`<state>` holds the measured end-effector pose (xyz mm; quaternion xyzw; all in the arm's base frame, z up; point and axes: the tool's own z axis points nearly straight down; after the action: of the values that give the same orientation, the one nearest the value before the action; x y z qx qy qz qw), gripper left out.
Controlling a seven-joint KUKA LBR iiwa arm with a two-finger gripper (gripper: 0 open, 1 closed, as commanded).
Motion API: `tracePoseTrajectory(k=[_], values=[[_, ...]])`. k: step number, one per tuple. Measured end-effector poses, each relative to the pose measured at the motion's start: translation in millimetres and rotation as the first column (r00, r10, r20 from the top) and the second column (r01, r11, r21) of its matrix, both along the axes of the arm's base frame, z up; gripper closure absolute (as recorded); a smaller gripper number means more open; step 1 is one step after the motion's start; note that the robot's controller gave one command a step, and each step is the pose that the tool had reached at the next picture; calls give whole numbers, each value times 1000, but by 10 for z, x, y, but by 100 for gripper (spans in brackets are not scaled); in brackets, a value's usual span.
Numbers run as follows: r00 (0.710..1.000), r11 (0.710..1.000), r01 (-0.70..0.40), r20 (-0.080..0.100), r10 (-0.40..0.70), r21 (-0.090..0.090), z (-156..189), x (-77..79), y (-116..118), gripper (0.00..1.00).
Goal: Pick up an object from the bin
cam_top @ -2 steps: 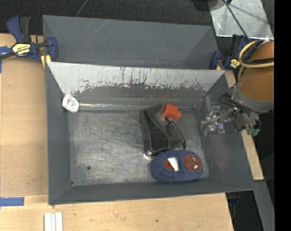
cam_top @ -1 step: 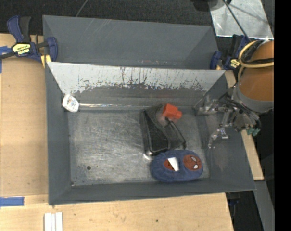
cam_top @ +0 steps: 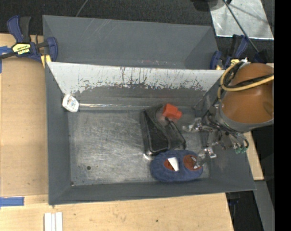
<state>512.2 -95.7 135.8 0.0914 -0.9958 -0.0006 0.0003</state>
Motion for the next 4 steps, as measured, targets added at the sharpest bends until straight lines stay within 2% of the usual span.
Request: tracePoseTrajectory(k=[1,2,3,4], values=[[966,966,-257,18,257,-15,-579,-218,324,0],[966,966,-259,15,259,-14,-573,-227,325,100],[975,975,-222,4,222,-1,-455,112,134,100],[987,987,-162,2,162,-2,-552,125,144,100]])
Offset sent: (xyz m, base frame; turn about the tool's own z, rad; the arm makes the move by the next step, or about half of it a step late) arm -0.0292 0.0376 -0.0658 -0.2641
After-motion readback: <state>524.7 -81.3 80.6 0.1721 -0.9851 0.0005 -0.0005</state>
